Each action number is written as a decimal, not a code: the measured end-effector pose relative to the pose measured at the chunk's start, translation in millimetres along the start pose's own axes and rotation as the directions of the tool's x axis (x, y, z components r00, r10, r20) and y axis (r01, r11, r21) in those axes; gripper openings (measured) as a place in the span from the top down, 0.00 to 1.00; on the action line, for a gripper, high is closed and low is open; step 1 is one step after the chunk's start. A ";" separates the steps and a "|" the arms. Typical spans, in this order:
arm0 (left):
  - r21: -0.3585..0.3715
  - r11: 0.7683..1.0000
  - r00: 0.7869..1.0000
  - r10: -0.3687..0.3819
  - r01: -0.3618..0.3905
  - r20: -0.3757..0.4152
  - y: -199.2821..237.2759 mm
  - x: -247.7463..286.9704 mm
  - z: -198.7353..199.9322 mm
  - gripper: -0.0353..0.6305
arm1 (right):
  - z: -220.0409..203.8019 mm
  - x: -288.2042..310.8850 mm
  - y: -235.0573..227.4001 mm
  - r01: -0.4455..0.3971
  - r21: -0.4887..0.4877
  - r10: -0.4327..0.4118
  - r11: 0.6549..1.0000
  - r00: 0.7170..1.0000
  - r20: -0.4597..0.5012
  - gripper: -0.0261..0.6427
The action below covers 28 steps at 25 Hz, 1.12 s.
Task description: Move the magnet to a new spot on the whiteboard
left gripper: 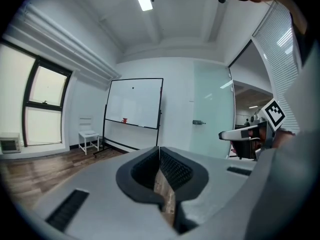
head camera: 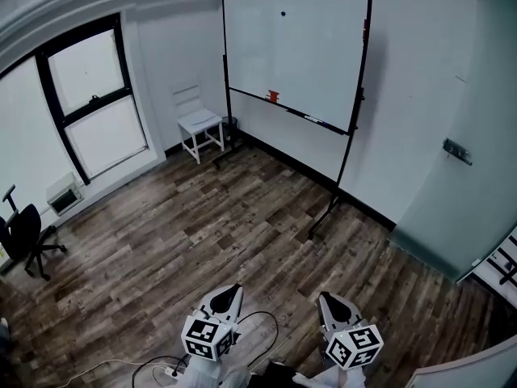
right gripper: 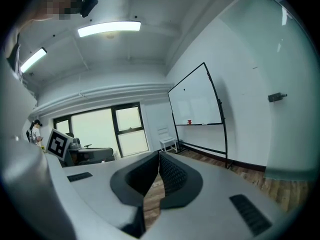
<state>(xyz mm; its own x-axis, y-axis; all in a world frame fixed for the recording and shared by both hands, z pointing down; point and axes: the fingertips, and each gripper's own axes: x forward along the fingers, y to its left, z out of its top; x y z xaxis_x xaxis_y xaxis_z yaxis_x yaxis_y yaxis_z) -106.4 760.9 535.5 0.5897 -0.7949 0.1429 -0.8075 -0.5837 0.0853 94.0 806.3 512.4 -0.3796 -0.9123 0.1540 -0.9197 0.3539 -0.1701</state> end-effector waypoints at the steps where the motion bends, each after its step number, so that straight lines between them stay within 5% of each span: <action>1: -0.005 1.000 1.000 0.004 -0.004 -0.001 -1.3 2.0 -0.9 0.93 | -0.2 -1.0 -1.9 -0.003 0.007 0.003 1.000 1.000 0.002 0.92; 6: -0.029 0.999 0.999 0.038 -0.038 0.008 -0.9 12.9 -6.2 0.92 | -4.5 -4.1 -17.2 -0.004 0.023 0.004 1.000 1.000 0.007 0.92; 9: -0.057 0.997 0.998 0.053 -0.052 0.020 -6.0 15.6 -2.1 0.74 | -3.0 -8.5 -23.6 -0.027 0.037 0.026 0.999 1.000 0.015 0.92; 28: -0.069 0.993 0.995 0.095 -0.093 0.035 -0.6 52.9 -2.7 0.66 | -3.9 24.1 -59.1 -0.051 0.028 0.052 0.998 0.999 -0.008 0.92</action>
<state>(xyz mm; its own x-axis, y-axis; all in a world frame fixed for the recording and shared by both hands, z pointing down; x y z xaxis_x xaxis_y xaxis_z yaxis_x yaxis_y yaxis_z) -74.8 719.6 545.6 0.5102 -0.8522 0.1159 -0.8579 -0.4946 0.1396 138.9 764.2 530.0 -0.4272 -0.8912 0.1525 -0.8959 0.3945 -0.2045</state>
